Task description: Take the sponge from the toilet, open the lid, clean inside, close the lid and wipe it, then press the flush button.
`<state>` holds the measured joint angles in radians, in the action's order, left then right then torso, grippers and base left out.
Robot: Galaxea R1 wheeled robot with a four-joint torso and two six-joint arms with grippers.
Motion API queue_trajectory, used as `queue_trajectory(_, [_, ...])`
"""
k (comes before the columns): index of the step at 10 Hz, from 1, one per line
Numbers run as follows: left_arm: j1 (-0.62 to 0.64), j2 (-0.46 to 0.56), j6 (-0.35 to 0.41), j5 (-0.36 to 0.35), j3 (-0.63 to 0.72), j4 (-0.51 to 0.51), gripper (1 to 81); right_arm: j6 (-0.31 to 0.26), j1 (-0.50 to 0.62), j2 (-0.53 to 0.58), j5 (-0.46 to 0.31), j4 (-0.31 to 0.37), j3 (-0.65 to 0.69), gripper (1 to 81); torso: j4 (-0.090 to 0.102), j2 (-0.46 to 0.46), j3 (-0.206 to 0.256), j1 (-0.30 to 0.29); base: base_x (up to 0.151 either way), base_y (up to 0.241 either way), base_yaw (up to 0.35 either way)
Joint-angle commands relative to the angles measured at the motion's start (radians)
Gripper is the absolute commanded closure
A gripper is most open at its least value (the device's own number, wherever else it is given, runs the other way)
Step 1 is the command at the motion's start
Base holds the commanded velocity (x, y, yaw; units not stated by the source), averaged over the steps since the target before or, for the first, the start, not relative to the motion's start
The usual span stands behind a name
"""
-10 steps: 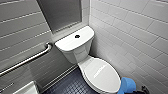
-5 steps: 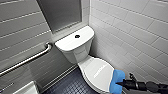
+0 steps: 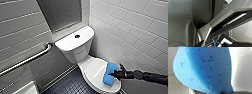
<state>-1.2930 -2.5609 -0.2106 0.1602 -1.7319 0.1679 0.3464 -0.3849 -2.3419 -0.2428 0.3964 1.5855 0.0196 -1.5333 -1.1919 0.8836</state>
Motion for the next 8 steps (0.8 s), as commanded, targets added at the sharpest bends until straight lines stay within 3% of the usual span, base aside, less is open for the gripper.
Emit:
queue_trajectory(1, [-0.004, 0.004, 0.004, 0.076, 0.009, 0.001, 1.0, 0.065, 0.160, -0.085, -0.092, 0.029, 0.112, 81.1, 0.000, 0.000, 0.000, 0.000, 0.000, 0.000, 0.000])
queue_trajectory(3, [-0.009, -0.021, 0.004, 0.079, -0.024, 0.001, 1.0, 0.109, 0.165, -0.170, -0.072, 0.036, 0.232, 81.1, 0.000, 0.000, 0.000, 0.000, 0.000, 0.000, 0.000])
queue_trajectory(5, [-0.018, -0.021, 0.004, 0.073, -0.031, 0.001, 1.0, 0.154, 0.155, -0.219, 0.045, 0.035, 0.289, 81.1, 0.000, 0.000, 0.000, 0.000, 0.000, 0.000, 0.000])
queue_trajectory(8, [-0.036, -0.021, 0.005, 0.070, -0.043, 0.001, 1.0, 0.173, 0.140, -0.306, 0.103, 0.038, 0.445, 81.1, 0.000, 0.000, 0.000, 0.000, 0.000, 0.000, 0.000])
